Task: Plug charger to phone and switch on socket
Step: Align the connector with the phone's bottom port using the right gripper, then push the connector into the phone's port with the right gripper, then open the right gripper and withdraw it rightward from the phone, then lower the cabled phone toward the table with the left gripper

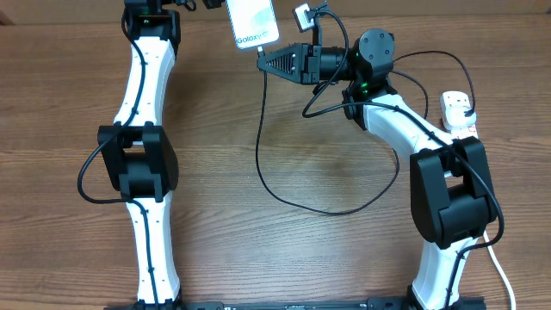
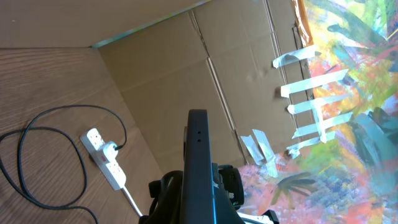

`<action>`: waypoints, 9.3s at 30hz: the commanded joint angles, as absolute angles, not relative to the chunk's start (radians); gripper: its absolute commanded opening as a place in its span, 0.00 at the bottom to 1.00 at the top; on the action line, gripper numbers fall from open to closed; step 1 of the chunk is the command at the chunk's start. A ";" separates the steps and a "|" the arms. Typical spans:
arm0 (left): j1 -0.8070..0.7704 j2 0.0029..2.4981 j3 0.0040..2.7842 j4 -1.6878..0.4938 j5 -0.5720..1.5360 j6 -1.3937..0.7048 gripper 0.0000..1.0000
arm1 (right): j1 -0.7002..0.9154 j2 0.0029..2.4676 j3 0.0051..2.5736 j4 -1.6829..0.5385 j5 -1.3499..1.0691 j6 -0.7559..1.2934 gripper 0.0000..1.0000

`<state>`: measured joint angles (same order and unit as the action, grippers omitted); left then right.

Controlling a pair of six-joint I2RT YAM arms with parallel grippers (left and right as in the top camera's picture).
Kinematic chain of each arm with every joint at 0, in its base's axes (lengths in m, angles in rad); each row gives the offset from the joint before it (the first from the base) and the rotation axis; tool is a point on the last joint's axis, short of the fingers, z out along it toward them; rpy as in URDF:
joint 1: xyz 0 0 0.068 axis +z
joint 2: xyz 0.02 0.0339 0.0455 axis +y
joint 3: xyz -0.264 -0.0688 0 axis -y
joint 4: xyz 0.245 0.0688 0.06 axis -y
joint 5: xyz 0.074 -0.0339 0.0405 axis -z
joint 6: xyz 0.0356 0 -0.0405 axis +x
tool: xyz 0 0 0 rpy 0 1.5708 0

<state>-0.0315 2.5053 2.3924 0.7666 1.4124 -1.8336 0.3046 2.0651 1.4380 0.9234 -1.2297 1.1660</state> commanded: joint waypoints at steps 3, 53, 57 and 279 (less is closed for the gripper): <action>-0.036 2.498 2.404 0.766 1.380 -1.866 0.04 | 0.306 2.069 1.454 0.926 -1.220 1.146 0.04; -0.041 2.498 2.404 0.602 1.410 -1.676 0.04 | 0.301 2.069 1.454 0.783 -1.212 0.983 0.04; -0.041 2.498 2.404 0.602 1.417 -1.675 0.04 | 0.298 2.069 1.454 0.757 -1.213 0.965 0.04; -0.192 2.499 2.271 -1.118 0.781 -0.300 0.04 | 0.181 2.069 1.439 -0.554 -0.505 0.279 1.00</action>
<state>-0.1963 2.5061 2.3367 -1.1454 0.7738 -0.2375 0.1783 2.0716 1.4330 -0.5529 -0.5156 0.2871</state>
